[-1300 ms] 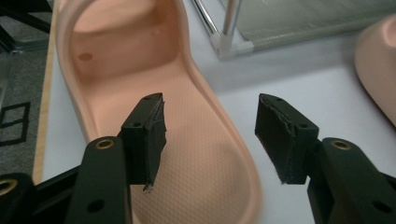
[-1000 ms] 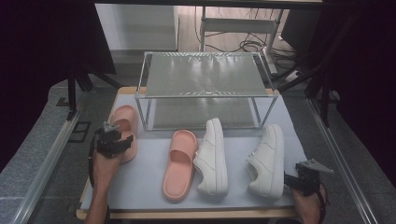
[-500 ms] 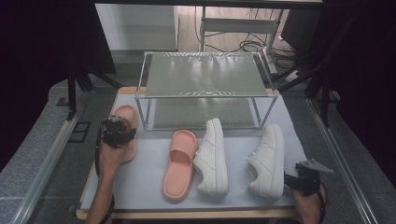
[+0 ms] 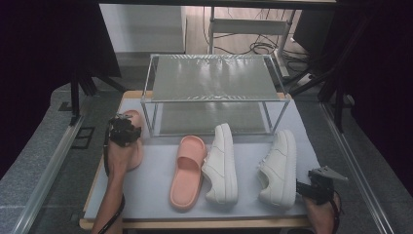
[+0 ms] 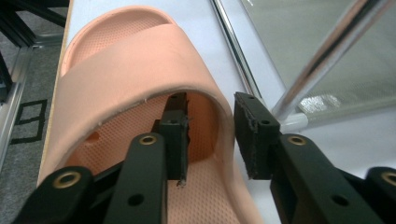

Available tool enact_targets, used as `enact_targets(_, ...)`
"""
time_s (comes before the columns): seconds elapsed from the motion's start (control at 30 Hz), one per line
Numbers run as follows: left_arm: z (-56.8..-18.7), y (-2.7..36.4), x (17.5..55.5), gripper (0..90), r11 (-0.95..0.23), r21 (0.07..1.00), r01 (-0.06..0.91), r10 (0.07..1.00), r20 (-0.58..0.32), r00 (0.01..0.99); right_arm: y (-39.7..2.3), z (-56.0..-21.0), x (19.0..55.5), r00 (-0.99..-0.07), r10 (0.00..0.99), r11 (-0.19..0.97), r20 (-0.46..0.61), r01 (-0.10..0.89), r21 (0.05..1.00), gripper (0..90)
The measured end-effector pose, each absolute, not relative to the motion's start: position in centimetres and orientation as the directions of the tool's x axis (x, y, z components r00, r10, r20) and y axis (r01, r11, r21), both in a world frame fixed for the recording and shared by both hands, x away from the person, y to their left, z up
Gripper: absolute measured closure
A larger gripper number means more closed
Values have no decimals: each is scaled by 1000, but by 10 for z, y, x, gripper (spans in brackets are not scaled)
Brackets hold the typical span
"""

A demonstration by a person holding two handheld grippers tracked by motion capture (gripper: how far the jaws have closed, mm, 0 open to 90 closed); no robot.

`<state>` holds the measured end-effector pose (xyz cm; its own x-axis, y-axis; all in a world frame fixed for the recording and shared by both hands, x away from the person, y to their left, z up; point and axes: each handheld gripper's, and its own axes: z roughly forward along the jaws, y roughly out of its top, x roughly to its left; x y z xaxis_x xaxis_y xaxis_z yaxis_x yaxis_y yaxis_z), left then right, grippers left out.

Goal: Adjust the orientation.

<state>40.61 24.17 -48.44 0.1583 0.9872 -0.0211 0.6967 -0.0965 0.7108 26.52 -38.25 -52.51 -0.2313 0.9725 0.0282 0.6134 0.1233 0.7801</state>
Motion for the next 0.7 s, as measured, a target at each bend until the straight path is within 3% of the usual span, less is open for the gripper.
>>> enact_targets(0.2,-483,240,407,773,-93,708,700,988,-23,155,-382,-525,265,-231,972,123,28,613,780,202)
enact_targets(0.7,-469,253,391,841,-94,723,684,988,-14,151,-382,-525,265,-231,972,123,28,613,780,201)
